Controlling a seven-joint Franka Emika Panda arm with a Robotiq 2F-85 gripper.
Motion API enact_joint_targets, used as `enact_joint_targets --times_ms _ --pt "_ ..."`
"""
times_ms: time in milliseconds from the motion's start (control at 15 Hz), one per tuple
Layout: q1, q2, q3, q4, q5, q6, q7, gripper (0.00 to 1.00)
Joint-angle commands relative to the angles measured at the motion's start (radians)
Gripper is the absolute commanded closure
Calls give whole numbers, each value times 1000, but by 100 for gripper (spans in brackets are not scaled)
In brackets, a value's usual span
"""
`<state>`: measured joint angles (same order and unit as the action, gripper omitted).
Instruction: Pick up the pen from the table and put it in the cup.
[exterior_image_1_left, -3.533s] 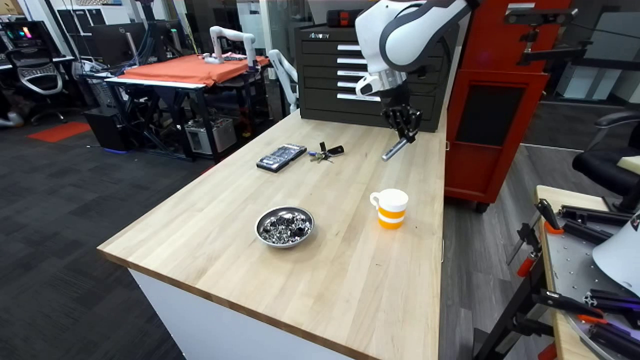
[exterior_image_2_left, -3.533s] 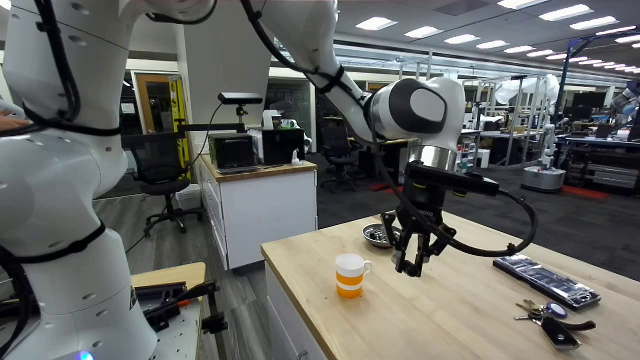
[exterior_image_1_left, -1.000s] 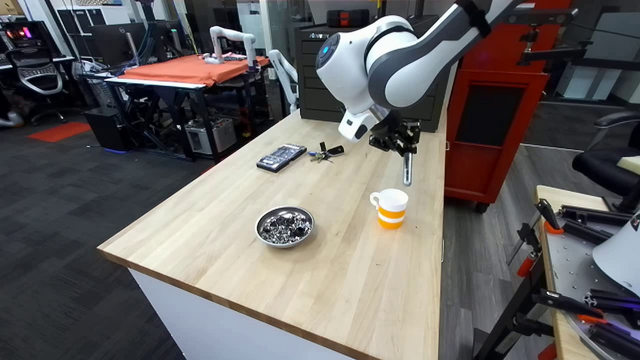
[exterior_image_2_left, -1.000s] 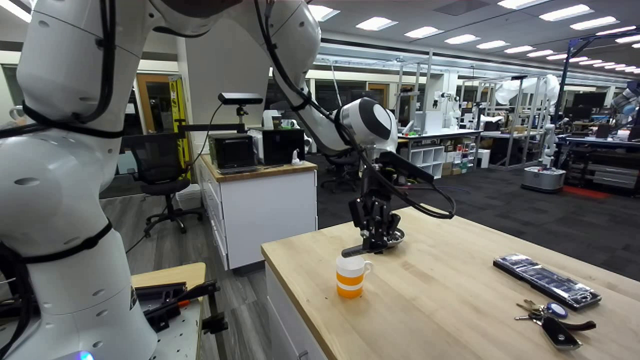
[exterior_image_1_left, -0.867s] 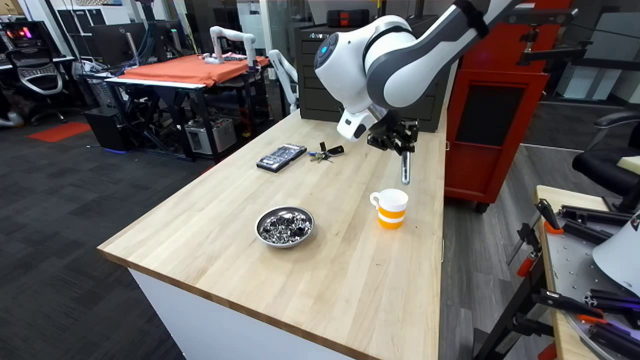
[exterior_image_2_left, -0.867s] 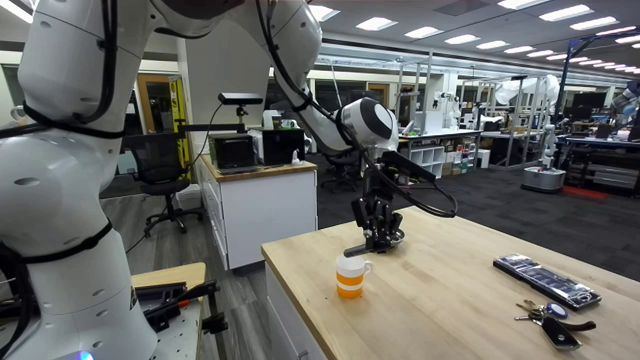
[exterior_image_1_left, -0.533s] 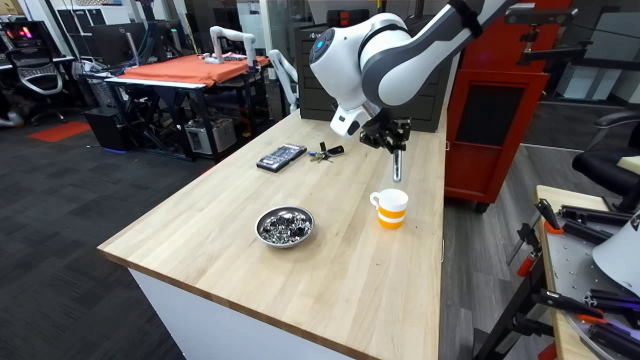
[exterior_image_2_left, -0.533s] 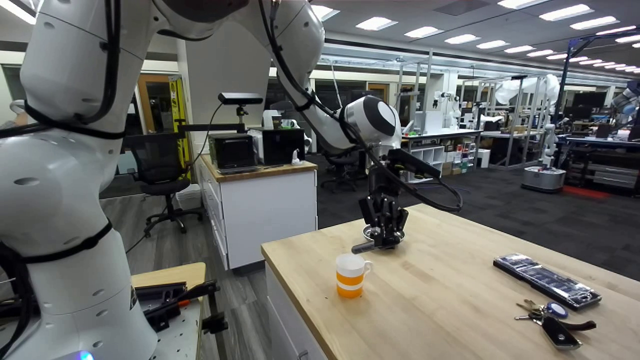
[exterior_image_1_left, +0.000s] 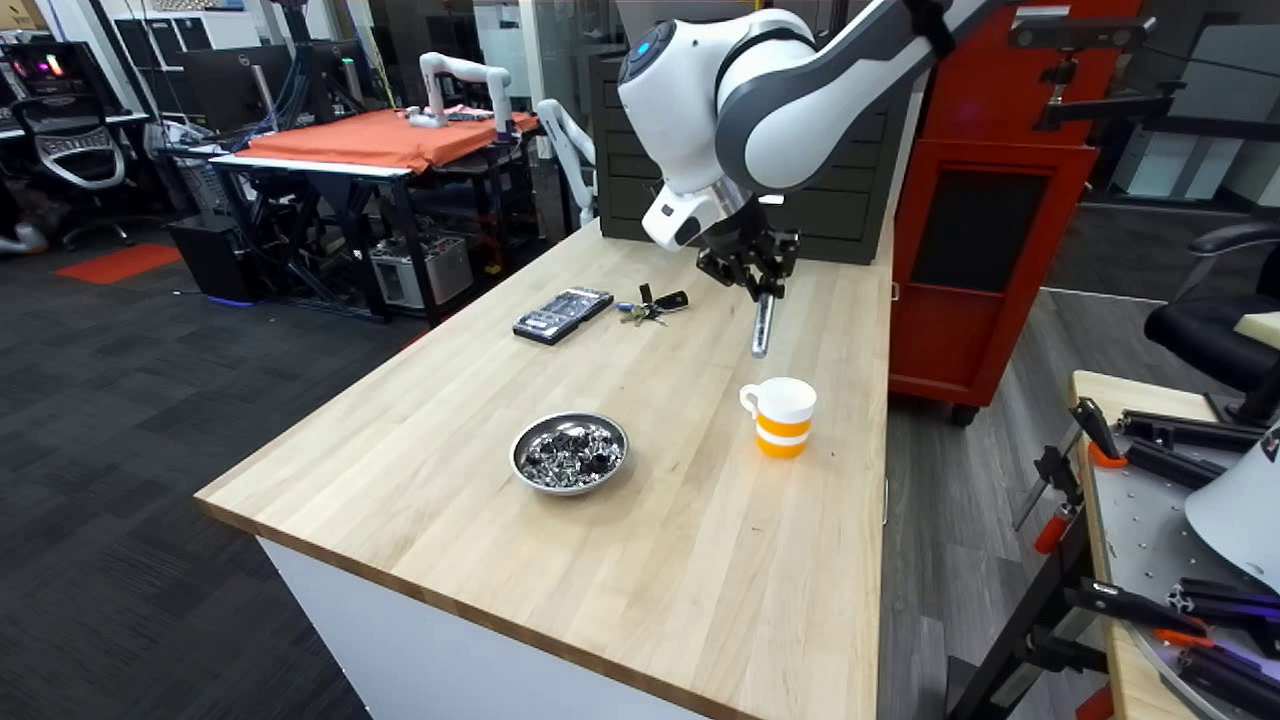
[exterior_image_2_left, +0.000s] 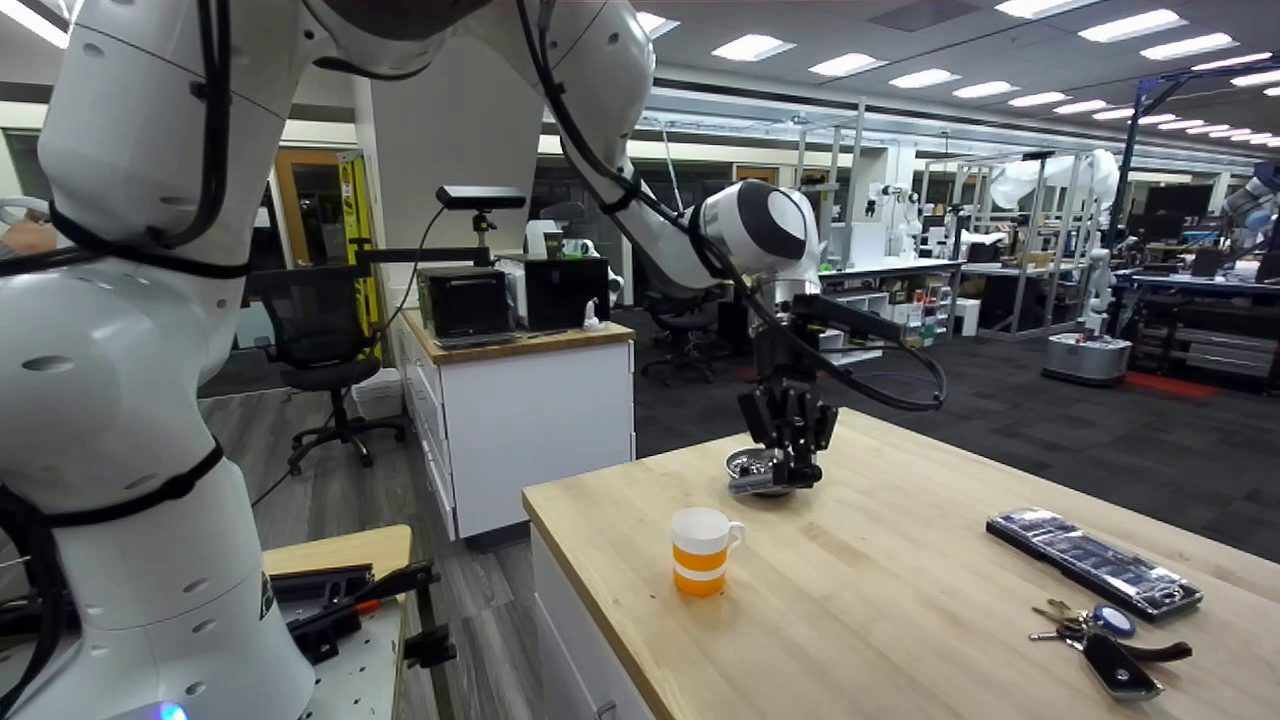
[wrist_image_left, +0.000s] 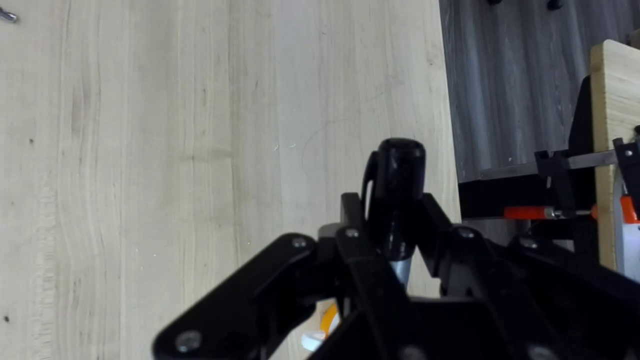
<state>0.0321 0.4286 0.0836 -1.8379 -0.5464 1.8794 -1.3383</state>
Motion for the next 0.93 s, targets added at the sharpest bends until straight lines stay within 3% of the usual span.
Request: enact_joint_targets --times_ms 0,867 --pt "3 -31 -14 -32 -15 58 32 93" --pt "37 -34 -17 -59 -104 13 74 93"
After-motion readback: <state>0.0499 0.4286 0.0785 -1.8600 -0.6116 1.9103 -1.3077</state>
